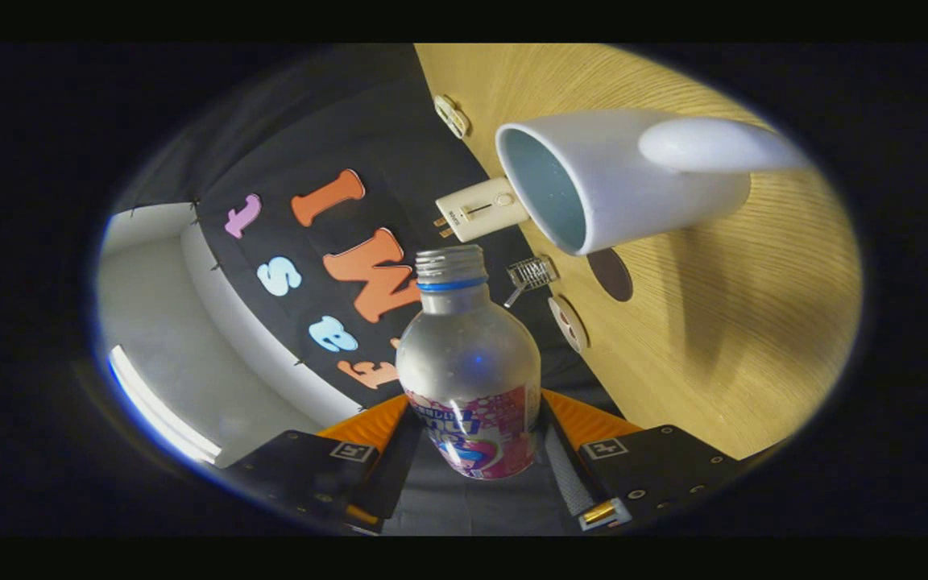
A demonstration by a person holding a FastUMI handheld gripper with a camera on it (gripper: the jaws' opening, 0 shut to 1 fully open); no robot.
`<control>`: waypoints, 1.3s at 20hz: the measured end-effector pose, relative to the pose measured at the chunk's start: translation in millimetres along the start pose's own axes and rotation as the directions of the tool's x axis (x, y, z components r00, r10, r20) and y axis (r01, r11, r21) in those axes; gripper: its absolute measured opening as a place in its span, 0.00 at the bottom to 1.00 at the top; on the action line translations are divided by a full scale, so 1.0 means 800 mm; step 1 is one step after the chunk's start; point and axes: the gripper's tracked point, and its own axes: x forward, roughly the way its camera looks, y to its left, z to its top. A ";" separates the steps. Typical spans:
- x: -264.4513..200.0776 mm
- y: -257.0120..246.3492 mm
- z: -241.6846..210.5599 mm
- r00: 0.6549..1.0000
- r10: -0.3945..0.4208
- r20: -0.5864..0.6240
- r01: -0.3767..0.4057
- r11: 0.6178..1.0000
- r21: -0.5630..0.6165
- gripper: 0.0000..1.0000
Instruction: Take the bottle from table, then pour the juice into the cup, finally place the bottle on the coaster
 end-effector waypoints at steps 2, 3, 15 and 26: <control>0.000 0.006 0.000 1.000 0.018 -0.001 -0.017 0.999 0.042 0.78; 0.001 0.009 0.000 1.000 0.028 -0.006 -0.027 0.997 0.067 0.78; 0.007 0.034 0.005 0.995 0.103 -0.003 -0.101 0.976 0.192 0.75; -0.010 0.077 0.010 0.981 0.190 0.033 -0.190 0.929 0.318 0.75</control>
